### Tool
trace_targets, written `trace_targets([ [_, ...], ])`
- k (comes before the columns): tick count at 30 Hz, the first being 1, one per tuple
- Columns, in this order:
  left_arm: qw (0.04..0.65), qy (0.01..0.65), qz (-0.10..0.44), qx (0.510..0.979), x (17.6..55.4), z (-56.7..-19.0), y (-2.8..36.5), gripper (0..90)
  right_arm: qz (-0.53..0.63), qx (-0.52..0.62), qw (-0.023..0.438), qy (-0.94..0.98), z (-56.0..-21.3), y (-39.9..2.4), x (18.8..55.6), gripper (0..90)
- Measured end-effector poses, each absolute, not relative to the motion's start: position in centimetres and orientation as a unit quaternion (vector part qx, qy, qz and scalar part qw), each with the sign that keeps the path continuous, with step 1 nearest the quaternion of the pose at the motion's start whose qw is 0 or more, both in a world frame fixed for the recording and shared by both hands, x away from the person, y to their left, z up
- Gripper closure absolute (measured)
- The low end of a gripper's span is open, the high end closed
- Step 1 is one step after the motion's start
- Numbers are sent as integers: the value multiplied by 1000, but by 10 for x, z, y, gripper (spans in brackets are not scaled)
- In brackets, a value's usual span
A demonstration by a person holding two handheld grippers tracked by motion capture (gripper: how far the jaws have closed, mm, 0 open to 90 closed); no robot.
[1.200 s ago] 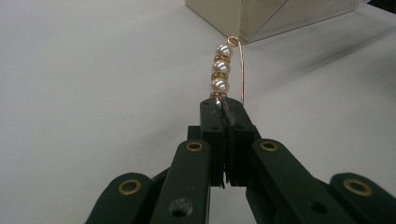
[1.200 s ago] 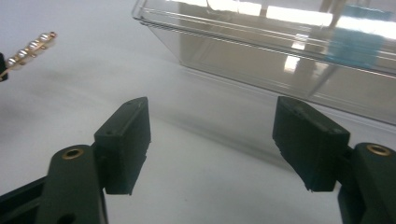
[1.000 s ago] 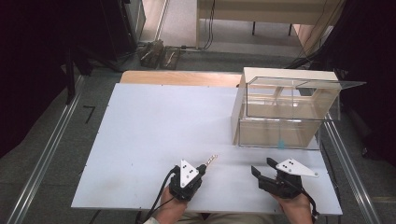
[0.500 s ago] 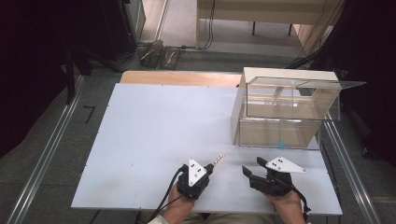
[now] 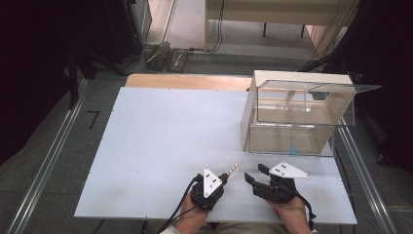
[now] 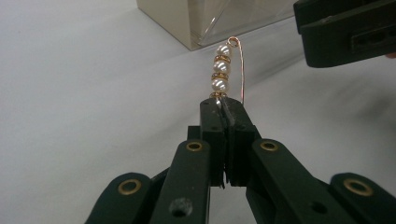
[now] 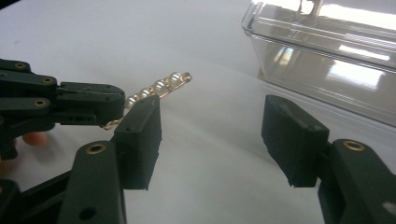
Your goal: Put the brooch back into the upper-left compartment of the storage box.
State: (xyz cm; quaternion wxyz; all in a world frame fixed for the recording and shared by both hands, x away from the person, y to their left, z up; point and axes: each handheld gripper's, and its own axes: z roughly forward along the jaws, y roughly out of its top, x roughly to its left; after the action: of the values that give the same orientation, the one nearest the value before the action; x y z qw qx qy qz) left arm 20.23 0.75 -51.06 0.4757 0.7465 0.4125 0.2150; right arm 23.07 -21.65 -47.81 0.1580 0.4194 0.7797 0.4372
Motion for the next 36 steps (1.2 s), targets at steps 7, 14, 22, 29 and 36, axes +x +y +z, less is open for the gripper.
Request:
trace_targets([
  [7,478,409,215,747,201,-510,5,872,444,414,145,781,-480,-207,234,391],
  [14,486,407,214,743,200,-508,2,872,468,444,87,759,-482,-209,243,419],
  [22,498,405,210,738,198,-506,-2,872,484,451,56,747,-483,-207,248,450],
  [29,501,403,213,736,197,-505,-4,871,499,459,31,735,-483,-207,251,549],
  [36,503,404,214,734,197,-505,-4,870,508,465,12,724,-484,-209,253,644],
])
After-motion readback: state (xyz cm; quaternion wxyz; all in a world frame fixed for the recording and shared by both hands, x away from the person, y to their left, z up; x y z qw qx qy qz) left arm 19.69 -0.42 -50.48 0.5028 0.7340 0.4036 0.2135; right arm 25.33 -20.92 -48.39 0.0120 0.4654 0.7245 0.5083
